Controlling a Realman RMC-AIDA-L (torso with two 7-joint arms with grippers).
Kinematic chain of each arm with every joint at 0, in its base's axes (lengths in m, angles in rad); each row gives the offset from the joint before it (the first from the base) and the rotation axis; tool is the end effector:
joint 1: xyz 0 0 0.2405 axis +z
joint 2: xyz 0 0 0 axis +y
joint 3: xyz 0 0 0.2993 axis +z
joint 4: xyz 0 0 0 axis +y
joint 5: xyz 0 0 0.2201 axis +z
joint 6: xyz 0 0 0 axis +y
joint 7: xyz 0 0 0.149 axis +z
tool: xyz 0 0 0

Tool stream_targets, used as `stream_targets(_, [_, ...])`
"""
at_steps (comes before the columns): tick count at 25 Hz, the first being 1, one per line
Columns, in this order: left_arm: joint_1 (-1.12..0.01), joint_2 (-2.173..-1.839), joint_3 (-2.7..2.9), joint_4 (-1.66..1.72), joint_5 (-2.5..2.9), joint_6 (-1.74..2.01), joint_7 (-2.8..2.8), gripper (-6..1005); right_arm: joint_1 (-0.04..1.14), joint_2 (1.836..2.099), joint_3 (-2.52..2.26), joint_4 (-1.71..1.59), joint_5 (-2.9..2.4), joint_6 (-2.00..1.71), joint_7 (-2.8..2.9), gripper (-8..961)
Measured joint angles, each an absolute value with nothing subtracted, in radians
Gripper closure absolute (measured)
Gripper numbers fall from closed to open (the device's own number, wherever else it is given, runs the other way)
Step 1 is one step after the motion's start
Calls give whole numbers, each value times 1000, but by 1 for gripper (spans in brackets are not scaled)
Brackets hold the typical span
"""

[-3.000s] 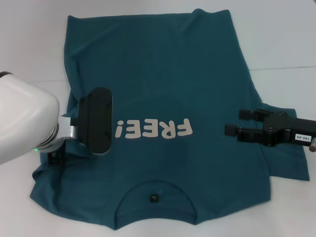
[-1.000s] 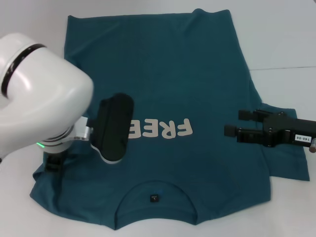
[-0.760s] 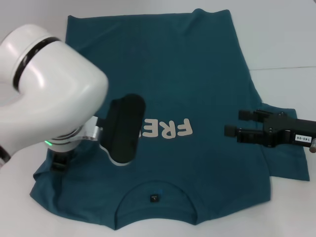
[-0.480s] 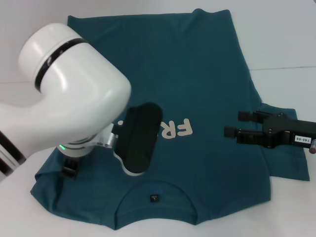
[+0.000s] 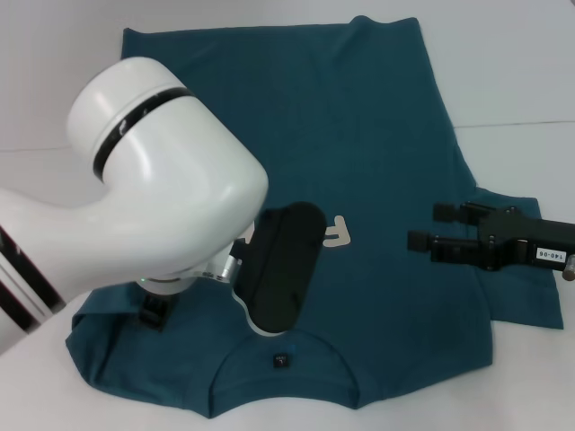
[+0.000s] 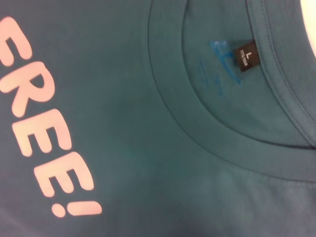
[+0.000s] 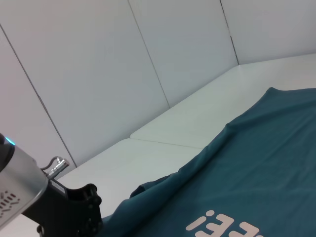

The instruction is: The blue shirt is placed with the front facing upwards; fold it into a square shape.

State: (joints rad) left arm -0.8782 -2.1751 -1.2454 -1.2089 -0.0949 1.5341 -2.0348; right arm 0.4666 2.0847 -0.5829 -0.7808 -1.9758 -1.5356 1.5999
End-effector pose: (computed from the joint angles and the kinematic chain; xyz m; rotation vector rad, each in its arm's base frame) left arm -0.1368 0.3929 -0.1064 -2.4882 0.6905 1.4080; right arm 0.3188 0.3606 0.0138 -2.4864 0.8877 0.7674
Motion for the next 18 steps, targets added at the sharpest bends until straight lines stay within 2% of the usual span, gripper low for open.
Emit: stream_targets(18, [-889, -2175, -1155, -1142, -91, 1409, -2117, 908, 469, 2083, -583, -769, -1976, -1528, 1598, 9])
